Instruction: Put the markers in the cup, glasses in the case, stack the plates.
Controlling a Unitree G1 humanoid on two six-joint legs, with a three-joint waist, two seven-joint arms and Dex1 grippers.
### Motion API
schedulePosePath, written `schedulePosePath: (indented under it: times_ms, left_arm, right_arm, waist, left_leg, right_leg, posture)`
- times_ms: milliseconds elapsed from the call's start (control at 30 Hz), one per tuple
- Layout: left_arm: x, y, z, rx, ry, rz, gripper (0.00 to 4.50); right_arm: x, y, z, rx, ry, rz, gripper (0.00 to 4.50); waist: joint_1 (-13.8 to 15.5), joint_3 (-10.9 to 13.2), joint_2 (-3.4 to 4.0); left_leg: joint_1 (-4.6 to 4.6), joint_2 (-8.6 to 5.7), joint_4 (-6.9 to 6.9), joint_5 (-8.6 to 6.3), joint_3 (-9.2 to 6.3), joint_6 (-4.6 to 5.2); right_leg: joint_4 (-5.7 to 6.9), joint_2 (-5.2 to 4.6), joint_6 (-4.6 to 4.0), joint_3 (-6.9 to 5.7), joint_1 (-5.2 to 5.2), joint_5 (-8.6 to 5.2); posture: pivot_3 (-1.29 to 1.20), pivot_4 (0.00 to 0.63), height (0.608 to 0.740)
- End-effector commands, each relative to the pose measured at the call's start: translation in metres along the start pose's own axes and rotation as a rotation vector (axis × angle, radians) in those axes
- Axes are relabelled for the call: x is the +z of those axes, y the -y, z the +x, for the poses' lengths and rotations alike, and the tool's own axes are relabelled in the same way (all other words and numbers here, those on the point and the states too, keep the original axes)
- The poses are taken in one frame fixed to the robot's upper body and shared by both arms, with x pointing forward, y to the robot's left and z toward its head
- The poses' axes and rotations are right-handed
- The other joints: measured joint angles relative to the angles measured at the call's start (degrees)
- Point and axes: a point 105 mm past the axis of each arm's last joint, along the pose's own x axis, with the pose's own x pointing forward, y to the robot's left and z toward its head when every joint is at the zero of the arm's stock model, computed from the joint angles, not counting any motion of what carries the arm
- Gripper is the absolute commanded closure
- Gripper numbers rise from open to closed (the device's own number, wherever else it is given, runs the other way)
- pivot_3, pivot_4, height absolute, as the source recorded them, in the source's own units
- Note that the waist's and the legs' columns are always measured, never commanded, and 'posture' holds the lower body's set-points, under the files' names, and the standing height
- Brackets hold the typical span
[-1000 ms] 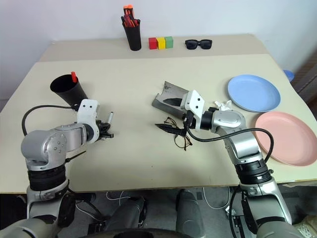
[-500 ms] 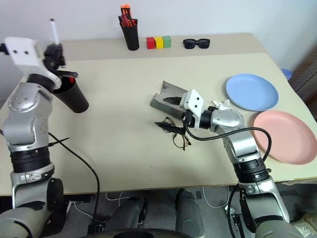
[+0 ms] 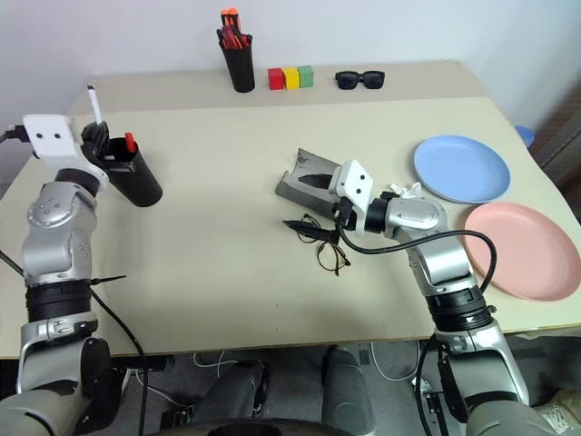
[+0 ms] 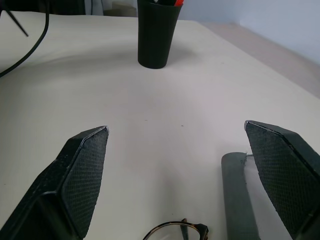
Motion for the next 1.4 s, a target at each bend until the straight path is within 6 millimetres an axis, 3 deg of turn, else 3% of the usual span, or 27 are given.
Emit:
schedulePosePath:
  times_ms: [33,67,100,333,533,567,667,800,900,1000,1133,1400]
  left_arm:
    - [0.009,0.0,-0.002,-0.016,0.049,0.004,4.46]
    - [0.01,0.001,-0.003,-0.02,0.053,0.01,3.7]
    - [0.011,0.001,-0.003,-0.022,0.056,0.01,3.38]
    - [0.027,0.016,-0.004,-0.11,0.101,-0.015,0.05]
    - [0.056,0.063,-0.006,-0.377,0.18,-0.048,0.05]
    - [0.057,0.083,-0.006,-0.498,0.169,-0.049,0.05]
    - [0.043,0.137,-0.014,-0.835,0.092,0.009,0.05]
    - [0.024,0.183,-0.019,-1.125,0.017,0.019,0.05]
    - [0.017,0.203,-0.015,-1.236,-0.01,-0.022,0.05]
    - [0.002,0.227,-0.008,-1.327,-0.081,0.047,0.05]
    - [-0.001,0.244,-0.001,-1.37,-0.128,0.045,0.05]
    - [-0.023,0.273,-0.024,-1.548,-0.314,0.097,0.05]
  right_arm:
    - [0.014,0.002,0.001,-0.004,0.033,-0.048,0.0]
    - [0.014,0.002,0.002,-0.006,0.033,-0.048,0.0]
    - [0.014,0.002,0.002,-0.007,0.033,-0.049,0.0]
    - [0.013,0.003,0.002,-0.011,0.035,-0.047,0.0]
    - [0.014,0.005,0.003,-0.018,0.041,-0.044,0.0]
    - [0.013,0.006,0.003,-0.022,0.037,-0.045,0.0]
    - [0.01,0.011,-0.001,-0.037,0.027,-0.044,0.0]
    - [0.009,0.015,-0.003,-0.064,0.025,-0.046,0.0]
    - [0.009,0.014,-0.003,-0.075,0.027,-0.048,0.0]
    - [0.01,0.013,-0.007,-0.103,0.029,-0.05,0.0]
    - [0.01,0.012,-0.012,-0.134,0.022,-0.053,0.0]
    - [0.011,0.01,-0.015,-0.179,0.024,-0.05,0.0]
  waist:
    - [0.0,0.0,0.0]
    - [0.0,0.0,0.0]
    - [0.0,0.0,0.0]
    - [0.0,0.0,0.0]
    - [0.1,0.0,0.0]
    - [0.2,0.0,0.0]
    - [0.2,0.0,0.0]
    - [-0.1,0.0,0.01]
    - [-0.3,0.0,0.0]
    - [0.0,0.0,0.0]
    - [0.1,0.0,-0.01]
    - [-0.2,0.0,-0.02]
  left_leg:
    - [0.0,0.0,0.0,0.0,0.0,0.0]
    - [0.0,0.0,0.0,0.0,0.0,0.0]
    - [0.0,0.0,0.01,0.0,0.0,0.0]
    - [-0.01,0.0,0.02,0.0,0.0,0.01]
    - [-0.03,0.0,0.04,0.0,0.0,0.01]
    - [-0.03,-0.01,0.05,-0.01,-0.01,0.03]
    - [-0.03,-0.03,0.07,-0.05,0.0,0.09]
    - [0.0,-0.07,0.06,-0.04,0.03,0.09]
    - [-0.01,-0.05,0.04,-0.04,0.03,0.09]
    - [-0.04,-0.05,0.06,-0.03,0.03,0.07]
    - [-0.08,-0.1,0.09,-0.08,0.03,0.17]
    - [-0.07,-0.12,0.1,-0.13,0.05,0.26]
  right_leg:
    - [0.0,0.0,0.0,0.0,0.0,0.0]
    - [0.0,0.0,0.0,0.0,0.0,0.0]
    - [0.0,0.0,0.0,0.0,0.0,0.0]
    - [0.0,0.0,0.0,0.0,0.0,0.01]
    - [0.01,0.0,0.0,0.0,0.01,0.01]
    - [0.01,0.0,0.0,0.0,0.01,0.01]
    - [0.01,0.0,0.0,-0.01,0.03,0.01]
    - [0.01,0.01,0.01,0.0,0.04,0.01]
    - [-0.01,0.05,0.0,-0.01,0.02,0.01]
    - [-0.03,0.05,0.01,-0.02,0.01,0.02]
    - [-0.08,0.04,0.06,-0.02,0.03,0.04]
    - [-0.04,0.02,0.1,-0.02,0.03,0.06]
  posture:
    - [0.0,0.15,0.74]
    - [0.0,0.15,0.74]
    - [0.0,0.15,0.74]
    - [0.0,0.15,0.74]
    - [0.0,0.15,0.74]
    - [0.0,0.15,0.74]
    - [0.0,0.15,0.74]
    - [0.0,0.15,0.74]
    - [0.0,0.15,0.74]
    - [0.0,0.15,0.74]
    - [0.0,0.15,0.74]
    - [0.0,0.15,0.74]
